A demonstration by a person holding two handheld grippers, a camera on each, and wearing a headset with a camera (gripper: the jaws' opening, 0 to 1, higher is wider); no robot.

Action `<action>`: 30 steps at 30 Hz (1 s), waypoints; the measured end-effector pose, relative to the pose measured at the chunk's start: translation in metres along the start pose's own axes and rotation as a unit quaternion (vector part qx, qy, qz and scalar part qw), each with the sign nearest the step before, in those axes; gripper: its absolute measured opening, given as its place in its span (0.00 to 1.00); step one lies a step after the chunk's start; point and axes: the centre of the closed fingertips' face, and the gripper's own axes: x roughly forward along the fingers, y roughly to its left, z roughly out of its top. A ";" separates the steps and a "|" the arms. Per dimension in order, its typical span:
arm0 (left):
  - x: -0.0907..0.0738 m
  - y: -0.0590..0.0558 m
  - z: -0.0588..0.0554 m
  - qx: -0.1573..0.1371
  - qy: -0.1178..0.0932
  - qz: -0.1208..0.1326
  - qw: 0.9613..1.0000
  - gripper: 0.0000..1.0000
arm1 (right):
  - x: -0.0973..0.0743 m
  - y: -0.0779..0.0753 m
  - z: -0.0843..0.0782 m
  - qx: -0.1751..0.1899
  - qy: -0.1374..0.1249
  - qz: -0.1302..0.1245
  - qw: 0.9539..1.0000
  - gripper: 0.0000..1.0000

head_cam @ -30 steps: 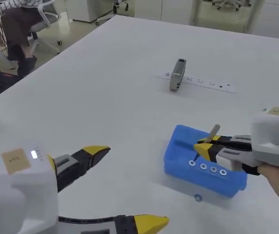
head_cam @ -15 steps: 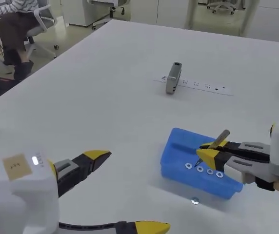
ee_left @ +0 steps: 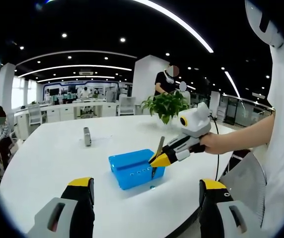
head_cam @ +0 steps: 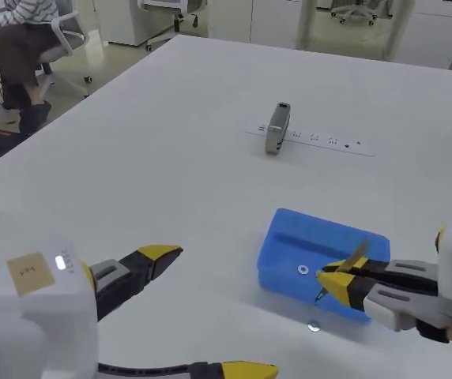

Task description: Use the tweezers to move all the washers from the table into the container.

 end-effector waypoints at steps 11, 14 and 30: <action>-0.005 0.001 -0.004 -0.005 0.001 0.008 1.000 0.90 | 0.011 -0.001 -0.029 0.013 0.035 0.010 0.999 0.04; -0.006 0.002 -0.004 -0.007 0.001 0.010 1.000 0.90 | 0.013 -0.001 -0.029 0.009 0.035 0.010 0.999 0.04; -0.003 0.001 -0.005 -0.003 0.008 0.008 1.000 0.92 | 0.017 -0.002 -0.037 -0.022 0.053 0.013 0.998 0.04</action>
